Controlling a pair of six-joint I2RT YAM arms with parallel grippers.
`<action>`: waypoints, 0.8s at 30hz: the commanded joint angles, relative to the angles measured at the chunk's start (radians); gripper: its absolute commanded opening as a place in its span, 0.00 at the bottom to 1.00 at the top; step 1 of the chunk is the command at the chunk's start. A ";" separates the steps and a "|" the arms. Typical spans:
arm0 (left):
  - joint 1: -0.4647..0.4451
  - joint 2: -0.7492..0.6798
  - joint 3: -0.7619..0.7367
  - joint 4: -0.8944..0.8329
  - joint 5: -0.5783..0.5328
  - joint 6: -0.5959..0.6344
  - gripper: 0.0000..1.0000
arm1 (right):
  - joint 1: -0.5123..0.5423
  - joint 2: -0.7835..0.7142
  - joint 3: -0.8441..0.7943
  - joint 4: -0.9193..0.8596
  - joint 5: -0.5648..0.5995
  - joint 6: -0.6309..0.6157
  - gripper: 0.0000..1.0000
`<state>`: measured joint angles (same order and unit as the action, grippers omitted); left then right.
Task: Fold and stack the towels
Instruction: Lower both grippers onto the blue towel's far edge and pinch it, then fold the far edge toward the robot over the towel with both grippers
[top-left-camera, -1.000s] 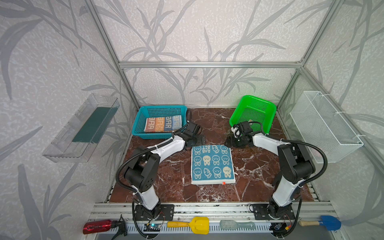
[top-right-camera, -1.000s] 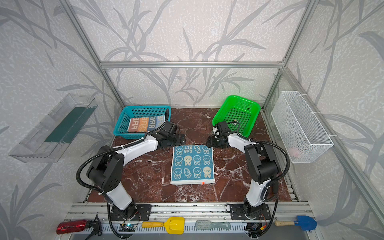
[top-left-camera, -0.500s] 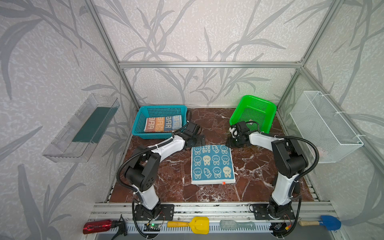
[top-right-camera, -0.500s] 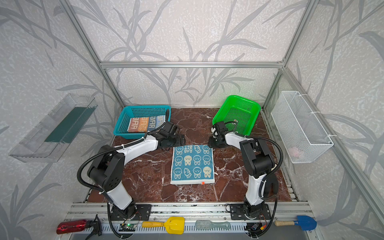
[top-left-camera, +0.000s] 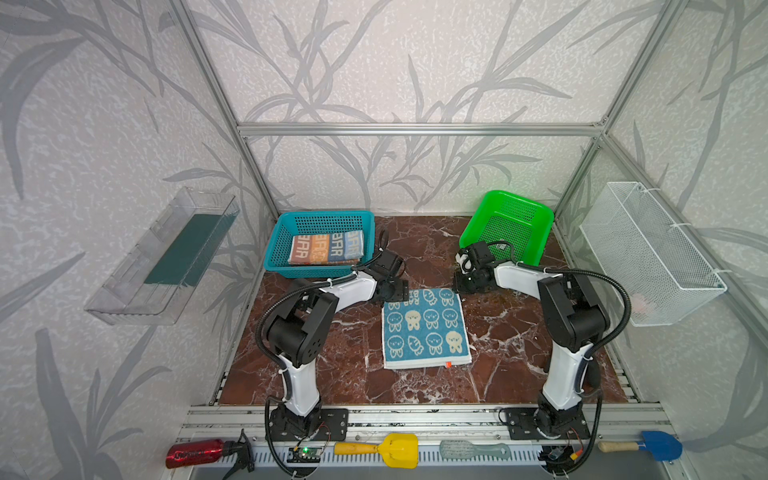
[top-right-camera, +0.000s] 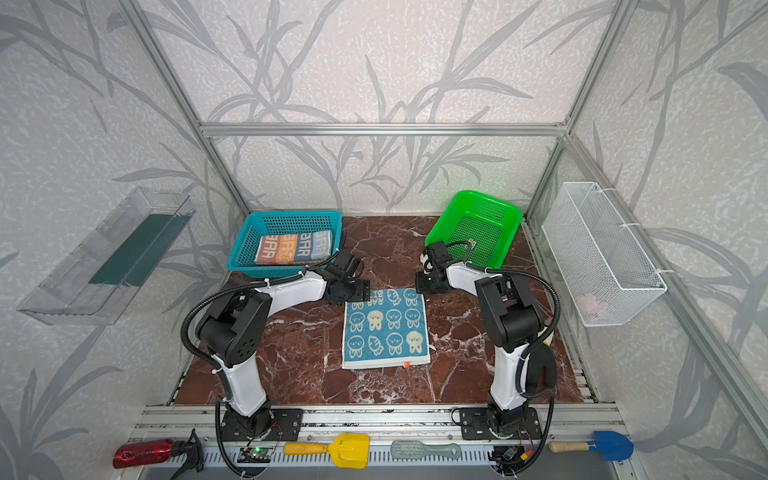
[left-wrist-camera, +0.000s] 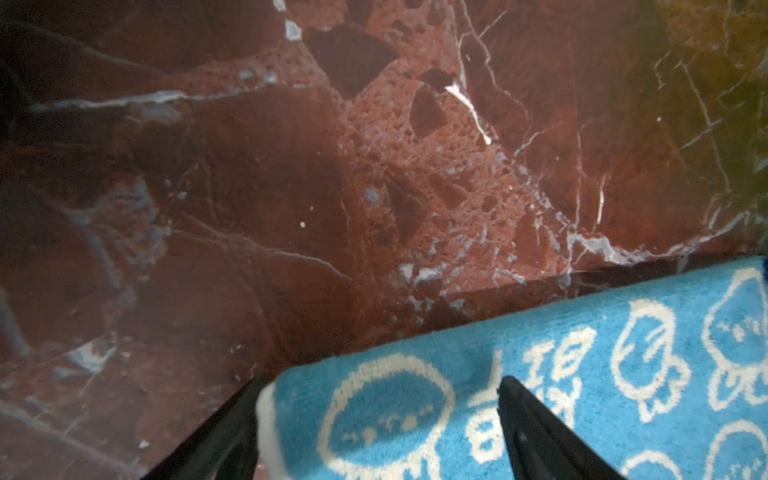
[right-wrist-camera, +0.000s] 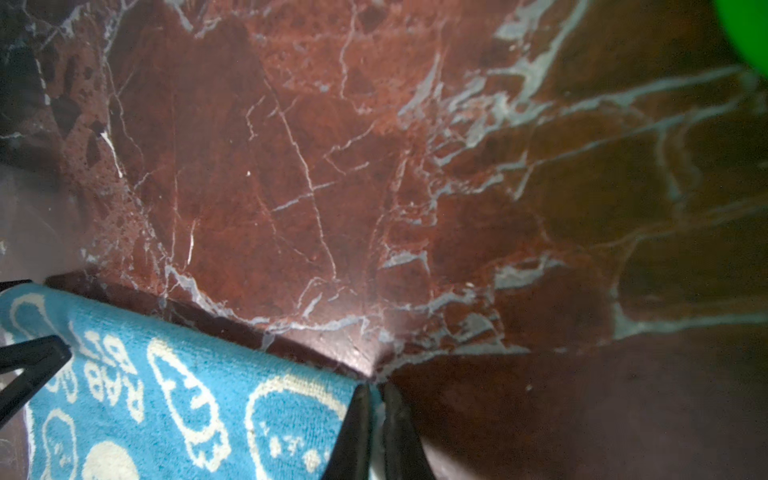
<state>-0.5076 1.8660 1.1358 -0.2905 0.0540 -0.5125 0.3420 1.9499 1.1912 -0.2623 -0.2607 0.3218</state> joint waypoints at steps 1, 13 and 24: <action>0.014 -0.010 -0.029 0.021 -0.006 0.020 0.86 | 0.005 0.029 0.016 -0.054 0.028 -0.011 0.10; 0.044 -0.052 -0.082 0.018 -0.079 0.031 0.80 | 0.004 0.034 0.011 -0.059 0.024 -0.018 0.08; 0.056 -0.027 -0.084 0.059 -0.045 0.047 0.51 | 0.005 0.029 0.010 -0.065 0.026 -0.020 0.07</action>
<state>-0.4561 1.8305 1.0611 -0.2371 0.0051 -0.4782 0.3443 1.9541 1.1980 -0.2687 -0.2539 0.3130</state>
